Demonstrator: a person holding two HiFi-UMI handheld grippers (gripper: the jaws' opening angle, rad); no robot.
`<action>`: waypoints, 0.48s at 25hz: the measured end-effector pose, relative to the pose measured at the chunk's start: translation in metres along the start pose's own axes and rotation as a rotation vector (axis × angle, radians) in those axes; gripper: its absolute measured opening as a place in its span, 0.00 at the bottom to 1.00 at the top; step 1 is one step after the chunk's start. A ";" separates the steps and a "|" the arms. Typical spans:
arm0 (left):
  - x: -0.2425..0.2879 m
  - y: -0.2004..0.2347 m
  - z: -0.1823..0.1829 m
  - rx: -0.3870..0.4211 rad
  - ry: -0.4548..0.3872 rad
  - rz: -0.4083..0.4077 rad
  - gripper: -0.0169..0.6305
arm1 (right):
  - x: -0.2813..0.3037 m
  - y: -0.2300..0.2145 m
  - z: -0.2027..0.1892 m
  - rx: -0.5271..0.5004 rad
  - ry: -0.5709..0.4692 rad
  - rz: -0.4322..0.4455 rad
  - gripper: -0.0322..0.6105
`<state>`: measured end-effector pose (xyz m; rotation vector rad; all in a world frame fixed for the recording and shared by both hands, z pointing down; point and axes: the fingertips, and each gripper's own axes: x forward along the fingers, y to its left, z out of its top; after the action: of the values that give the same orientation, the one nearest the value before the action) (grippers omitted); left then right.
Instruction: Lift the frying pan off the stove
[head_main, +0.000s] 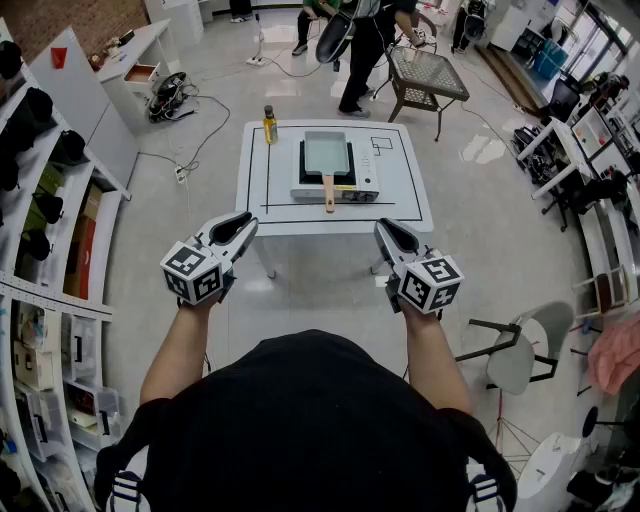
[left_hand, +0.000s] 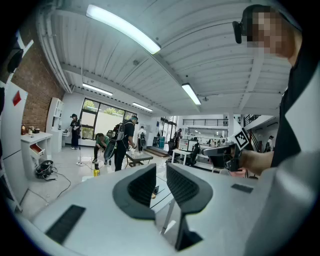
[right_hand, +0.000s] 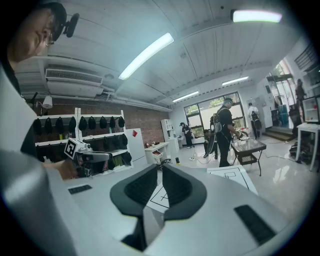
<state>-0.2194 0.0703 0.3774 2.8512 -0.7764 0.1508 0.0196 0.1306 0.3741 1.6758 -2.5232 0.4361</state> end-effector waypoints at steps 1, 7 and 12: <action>-0.001 0.001 0.001 0.004 -0.010 0.001 0.13 | 0.000 0.001 0.000 0.002 0.000 -0.002 0.11; -0.004 0.005 0.005 0.015 -0.025 -0.013 0.11 | 0.005 0.009 0.001 0.002 0.004 -0.003 0.10; -0.003 0.008 0.000 0.012 -0.018 -0.035 0.11 | 0.009 0.008 0.002 0.015 -0.013 -0.037 0.10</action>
<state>-0.2263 0.0656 0.3782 2.8799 -0.7309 0.1257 0.0086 0.1250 0.3728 1.7329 -2.5003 0.4432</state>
